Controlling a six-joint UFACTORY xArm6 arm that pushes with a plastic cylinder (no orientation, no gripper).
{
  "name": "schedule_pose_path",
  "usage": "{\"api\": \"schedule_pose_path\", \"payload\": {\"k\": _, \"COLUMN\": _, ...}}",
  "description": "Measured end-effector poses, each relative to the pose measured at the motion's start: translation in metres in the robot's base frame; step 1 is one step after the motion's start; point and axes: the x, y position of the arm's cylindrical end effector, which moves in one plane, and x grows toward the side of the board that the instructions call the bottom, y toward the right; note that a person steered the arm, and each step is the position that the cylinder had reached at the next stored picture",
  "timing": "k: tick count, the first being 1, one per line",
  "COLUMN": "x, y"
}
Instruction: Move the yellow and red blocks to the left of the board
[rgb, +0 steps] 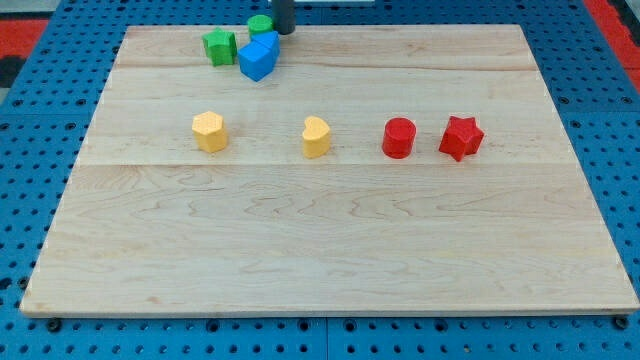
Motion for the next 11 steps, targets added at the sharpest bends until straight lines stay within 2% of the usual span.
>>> {"api": "schedule_pose_path", "payload": {"k": 1, "x": 0.011, "y": -0.033}}
{"api": "schedule_pose_path", "payload": {"k": 2, "x": 0.015, "y": 0.028}}
{"api": "schedule_pose_path", "payload": {"k": 3, "x": 0.016, "y": 0.142}}
{"api": "schedule_pose_path", "payload": {"k": 4, "x": 0.034, "y": 0.255}}
{"api": "schedule_pose_path", "payload": {"k": 5, "x": 0.071, "y": 0.371}}
{"api": "schedule_pose_path", "payload": {"k": 6, "x": 0.114, "y": 0.416}}
{"api": "schedule_pose_path", "payload": {"k": 7, "x": 0.152, "y": 0.414}}
{"api": "schedule_pose_path", "payload": {"k": 8, "x": 0.212, "y": 0.407}}
{"api": "schedule_pose_path", "payload": {"k": 9, "x": 0.231, "y": 0.373}}
{"api": "schedule_pose_path", "payload": {"k": 11, "x": 0.217, "y": 0.244}}
